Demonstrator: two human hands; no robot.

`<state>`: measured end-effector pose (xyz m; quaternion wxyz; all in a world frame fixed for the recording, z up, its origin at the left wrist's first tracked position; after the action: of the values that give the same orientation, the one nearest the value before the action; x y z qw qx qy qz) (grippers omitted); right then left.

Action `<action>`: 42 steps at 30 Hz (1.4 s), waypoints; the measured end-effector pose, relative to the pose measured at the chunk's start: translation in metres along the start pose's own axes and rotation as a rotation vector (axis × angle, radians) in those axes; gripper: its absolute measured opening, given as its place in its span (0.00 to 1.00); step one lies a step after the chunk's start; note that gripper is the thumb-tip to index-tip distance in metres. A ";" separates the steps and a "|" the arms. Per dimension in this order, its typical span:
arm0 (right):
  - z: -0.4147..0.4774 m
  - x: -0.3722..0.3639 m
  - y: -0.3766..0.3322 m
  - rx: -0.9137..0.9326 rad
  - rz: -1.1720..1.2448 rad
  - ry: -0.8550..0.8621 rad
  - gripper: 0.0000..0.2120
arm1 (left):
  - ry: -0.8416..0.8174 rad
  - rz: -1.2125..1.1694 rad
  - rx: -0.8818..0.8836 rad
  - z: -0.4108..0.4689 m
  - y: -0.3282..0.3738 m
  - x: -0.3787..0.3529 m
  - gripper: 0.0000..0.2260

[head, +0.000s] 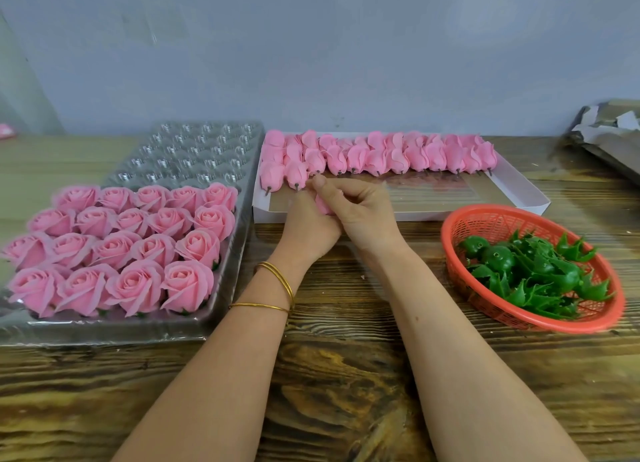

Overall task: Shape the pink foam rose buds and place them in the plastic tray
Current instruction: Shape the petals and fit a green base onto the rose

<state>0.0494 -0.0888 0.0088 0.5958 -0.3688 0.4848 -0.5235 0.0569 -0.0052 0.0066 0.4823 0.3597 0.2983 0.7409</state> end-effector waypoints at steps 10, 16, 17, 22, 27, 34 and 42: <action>-0.006 -0.005 -0.004 -0.025 -0.107 -0.078 0.13 | 0.013 0.158 0.020 0.004 -0.012 -0.003 0.21; -0.009 -0.007 -0.007 -0.036 -0.245 -0.125 0.17 | -0.069 0.160 0.103 0.002 -0.012 -0.007 0.10; -0.009 -0.006 -0.007 -0.030 -0.286 -0.135 0.18 | -0.075 0.164 0.106 0.002 -0.014 -0.007 0.10; -0.008 -0.002 -0.007 -0.048 -0.322 -0.088 0.22 | -0.102 0.380 -0.015 0.001 -0.002 0.000 0.09; 0.001 0.012 -0.015 0.126 -0.264 0.196 0.08 | -0.067 0.270 -0.032 -0.002 0.006 0.003 0.04; 0.002 0.014 -0.013 0.190 -0.407 0.262 0.15 | -0.078 0.330 -0.047 -0.005 0.004 0.003 0.06; -0.001 0.012 -0.010 0.206 -0.428 0.286 0.17 | -0.145 0.392 0.033 -0.006 0.001 0.002 0.07</action>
<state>0.0455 -0.1020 0.0161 0.4315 -0.3226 0.4195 -0.7306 0.0510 -0.0044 0.0041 0.3432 0.4711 0.1991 0.7878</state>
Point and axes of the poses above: each hand's wrist, its own z-axis towards the middle knuckle, its own x-axis out of the back of the hand, y = z × x, the point moved 4 cm from there along z, towards the middle knuckle, and after that the axes turned 6 degrees about y, right-handed, at the moved point
